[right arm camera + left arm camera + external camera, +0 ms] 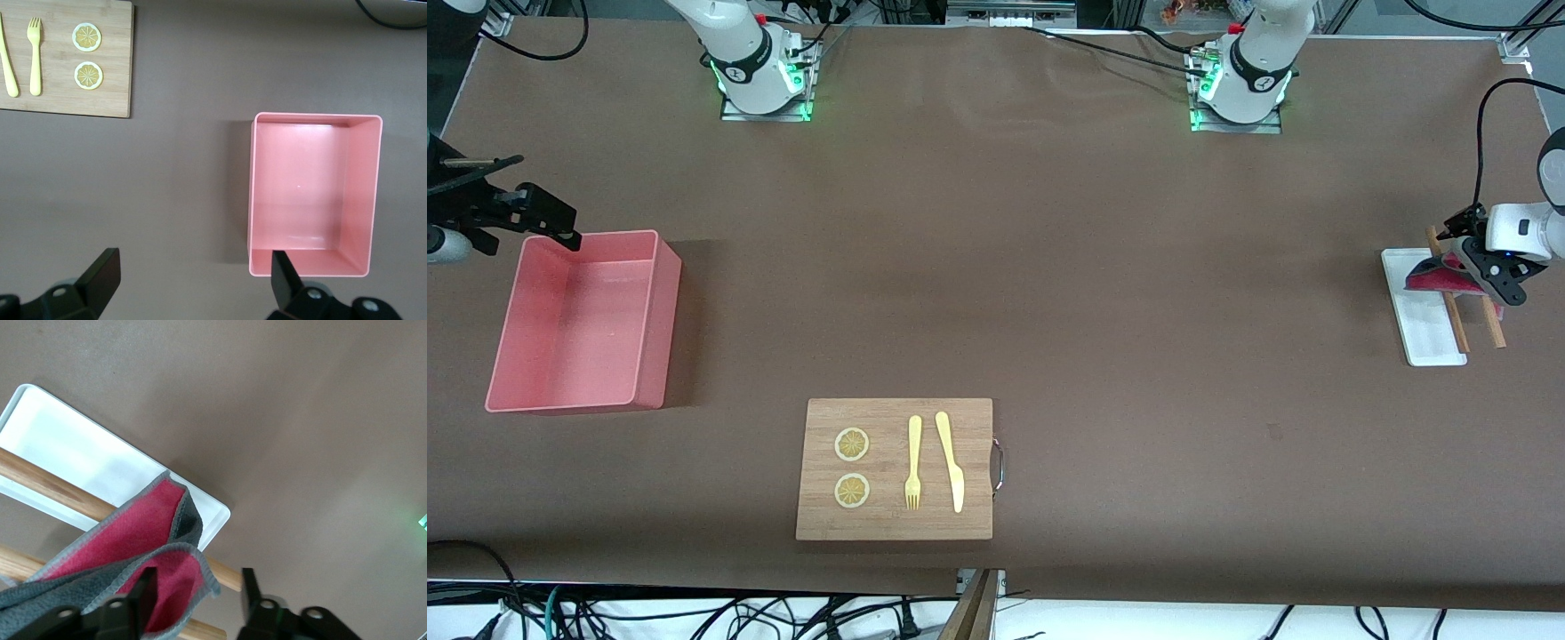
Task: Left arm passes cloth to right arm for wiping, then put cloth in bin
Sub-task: 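Close the left gripper on the cloth and pull it off the rods, then carry the cloth with the left gripper toward the right gripper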
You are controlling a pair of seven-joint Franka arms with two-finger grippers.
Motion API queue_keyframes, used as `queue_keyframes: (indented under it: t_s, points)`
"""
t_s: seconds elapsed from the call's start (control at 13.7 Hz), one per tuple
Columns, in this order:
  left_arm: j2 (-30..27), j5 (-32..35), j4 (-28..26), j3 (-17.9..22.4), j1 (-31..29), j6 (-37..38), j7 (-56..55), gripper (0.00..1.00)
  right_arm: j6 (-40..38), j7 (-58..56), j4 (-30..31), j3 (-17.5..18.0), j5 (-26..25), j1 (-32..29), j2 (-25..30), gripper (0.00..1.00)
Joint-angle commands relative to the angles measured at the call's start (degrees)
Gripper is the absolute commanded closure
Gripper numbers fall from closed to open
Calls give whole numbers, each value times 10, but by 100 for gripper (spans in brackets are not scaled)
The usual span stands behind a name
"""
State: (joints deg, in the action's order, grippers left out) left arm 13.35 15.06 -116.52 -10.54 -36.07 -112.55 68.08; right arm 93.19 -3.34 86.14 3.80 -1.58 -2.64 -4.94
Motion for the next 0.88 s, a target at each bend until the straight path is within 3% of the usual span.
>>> queue_keyframes:
  t_s: [0.0, 0.07, 0.29, 0.44, 0.66, 0.81]
  points:
    - [-1, -12, 0, -3, -11, -6, 32, 82, -3, -1, -12, 1, 7, -2, -5, 0]
    - [0, -12, 1, -3, -11, -6, 35, 100, -3, -1, -12, 1, 7, -2, -5, 0]
    - [-1, -12, 34, -11, -2, 4, 37, 100, -3, -1, -12, 1, 7, -1, -4, 0]
    - [7, -13, 118, -23, 23, 73, 28, 100, -3, -1, -12, 2, 7, -1, -5, 0]
    - [72, -20, 293, -23, 85, 207, 22, 100, -3, -1, -12, 1, 7, -3, -5, 0]
    - [88, -21, 360, -23, 133, 251, -5, 100, -3, -1, -12, 0, 7, -3, -5, 0]
